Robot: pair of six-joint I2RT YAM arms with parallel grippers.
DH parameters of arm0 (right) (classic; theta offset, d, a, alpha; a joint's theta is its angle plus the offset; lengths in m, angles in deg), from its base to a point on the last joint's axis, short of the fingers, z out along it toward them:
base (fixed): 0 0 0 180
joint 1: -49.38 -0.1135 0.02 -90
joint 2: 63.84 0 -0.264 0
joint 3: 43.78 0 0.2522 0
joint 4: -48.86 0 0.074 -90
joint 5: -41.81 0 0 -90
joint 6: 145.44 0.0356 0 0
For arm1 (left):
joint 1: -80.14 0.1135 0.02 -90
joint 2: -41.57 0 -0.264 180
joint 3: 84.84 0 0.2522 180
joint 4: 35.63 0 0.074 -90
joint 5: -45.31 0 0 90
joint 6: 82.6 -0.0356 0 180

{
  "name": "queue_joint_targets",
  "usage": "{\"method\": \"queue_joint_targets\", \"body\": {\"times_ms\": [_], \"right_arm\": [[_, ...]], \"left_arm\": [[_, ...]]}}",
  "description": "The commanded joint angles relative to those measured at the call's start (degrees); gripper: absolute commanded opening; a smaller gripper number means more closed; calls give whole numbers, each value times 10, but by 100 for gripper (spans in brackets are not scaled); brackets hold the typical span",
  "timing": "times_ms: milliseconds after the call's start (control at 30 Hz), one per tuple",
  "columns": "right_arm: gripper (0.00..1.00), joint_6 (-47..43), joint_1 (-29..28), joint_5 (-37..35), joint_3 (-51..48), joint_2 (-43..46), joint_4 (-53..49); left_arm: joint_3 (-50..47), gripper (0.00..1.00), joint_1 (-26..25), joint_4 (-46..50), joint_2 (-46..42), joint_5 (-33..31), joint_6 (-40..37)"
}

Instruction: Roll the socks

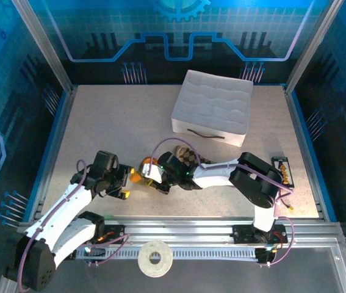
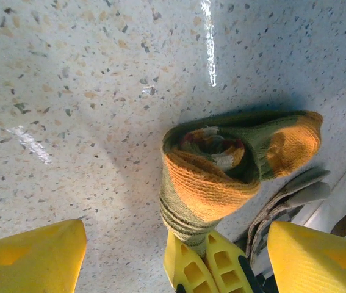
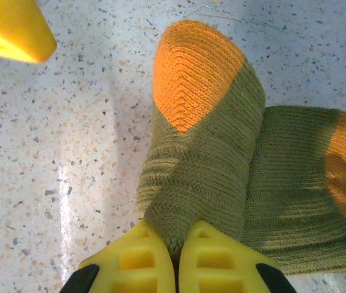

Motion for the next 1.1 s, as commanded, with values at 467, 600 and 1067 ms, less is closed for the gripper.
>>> {"method": "queue_joint_targets", "body": {"times_ms": [467, 600, 1067], "right_arm": [[0, 157, 104, 239, 149, -169, -300], [0, 167, 105, 252, 161, -174, -310], [7, 161, 102, 254, 119, -103, -242]], "left_arm": [[-11, 65, -66, -148, 100, -17, -16], [5, 66, -73, -163, 151, -35, -43], [14, 22, -76, -45, 270, -93, -52]]}}
